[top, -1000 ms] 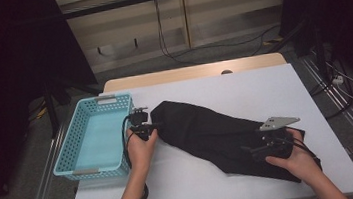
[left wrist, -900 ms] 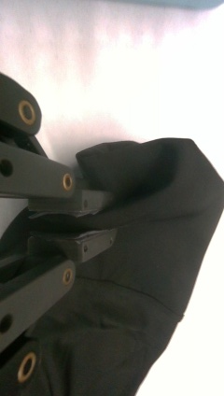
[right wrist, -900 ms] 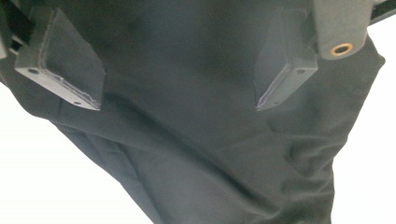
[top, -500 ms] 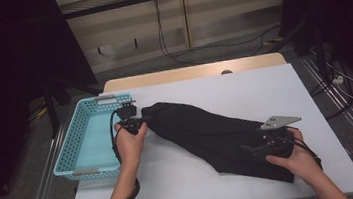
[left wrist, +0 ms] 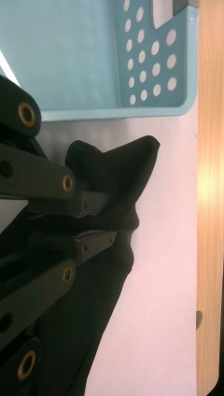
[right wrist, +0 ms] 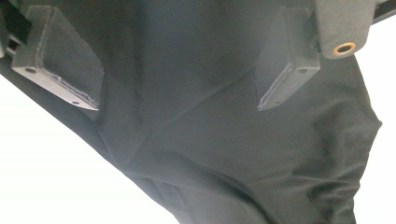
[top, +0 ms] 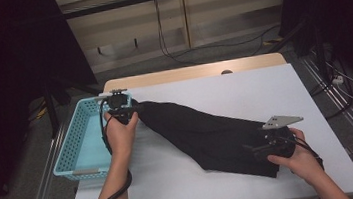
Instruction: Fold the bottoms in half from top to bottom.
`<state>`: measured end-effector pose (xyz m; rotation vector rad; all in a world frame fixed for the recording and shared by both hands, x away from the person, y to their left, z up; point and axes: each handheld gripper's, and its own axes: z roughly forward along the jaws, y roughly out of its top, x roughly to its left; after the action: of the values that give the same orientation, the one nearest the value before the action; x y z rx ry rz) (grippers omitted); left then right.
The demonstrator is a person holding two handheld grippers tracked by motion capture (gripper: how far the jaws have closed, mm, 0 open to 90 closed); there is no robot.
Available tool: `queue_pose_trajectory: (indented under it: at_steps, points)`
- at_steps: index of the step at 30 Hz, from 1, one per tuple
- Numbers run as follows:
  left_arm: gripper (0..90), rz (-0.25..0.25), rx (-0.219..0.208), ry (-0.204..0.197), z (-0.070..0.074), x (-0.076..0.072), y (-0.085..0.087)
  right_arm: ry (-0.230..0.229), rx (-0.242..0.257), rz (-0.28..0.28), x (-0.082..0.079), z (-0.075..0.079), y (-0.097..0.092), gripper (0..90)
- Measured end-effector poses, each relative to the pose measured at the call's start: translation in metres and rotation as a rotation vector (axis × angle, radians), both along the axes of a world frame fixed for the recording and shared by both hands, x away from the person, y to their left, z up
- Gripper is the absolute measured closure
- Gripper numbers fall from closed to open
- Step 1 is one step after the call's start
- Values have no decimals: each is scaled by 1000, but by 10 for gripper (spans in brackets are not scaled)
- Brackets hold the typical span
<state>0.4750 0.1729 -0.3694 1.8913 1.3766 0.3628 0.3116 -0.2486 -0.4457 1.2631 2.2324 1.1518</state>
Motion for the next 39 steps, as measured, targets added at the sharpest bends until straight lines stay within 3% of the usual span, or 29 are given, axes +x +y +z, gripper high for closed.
queue_pose_trajectory:
  at_steps: [4,13,16,17,21,22,30,39]
  points:
    - [829,-50,-16,-13,-2,-4,-13,-3,2,3,0,1,1,161]
    - [828,-233,-77,-56,-11,-28,-60,-1,-1,9,-1,0,3,161]
    - [827,-300,-96,-72,-19,-39,-73,1,-2,13,-1,-1,3,160]
    - [825,-310,-123,-76,-24,-43,-78,2,-3,15,-1,-1,3,161]
    - [824,-389,-121,-52,-37,-53,-91,5,-2,14,-1,-1,4,161]
    - [824,-399,-110,-46,-39,-54,-94,5,-3,14,-1,-1,4,160]
    - [821,-436,-144,-33,-47,-61,-99,10,-10,11,-2,-3,4,160]
    - [812,-535,-152,0,-51,-72,-113,13,-21,14,-2,-5,7,160]
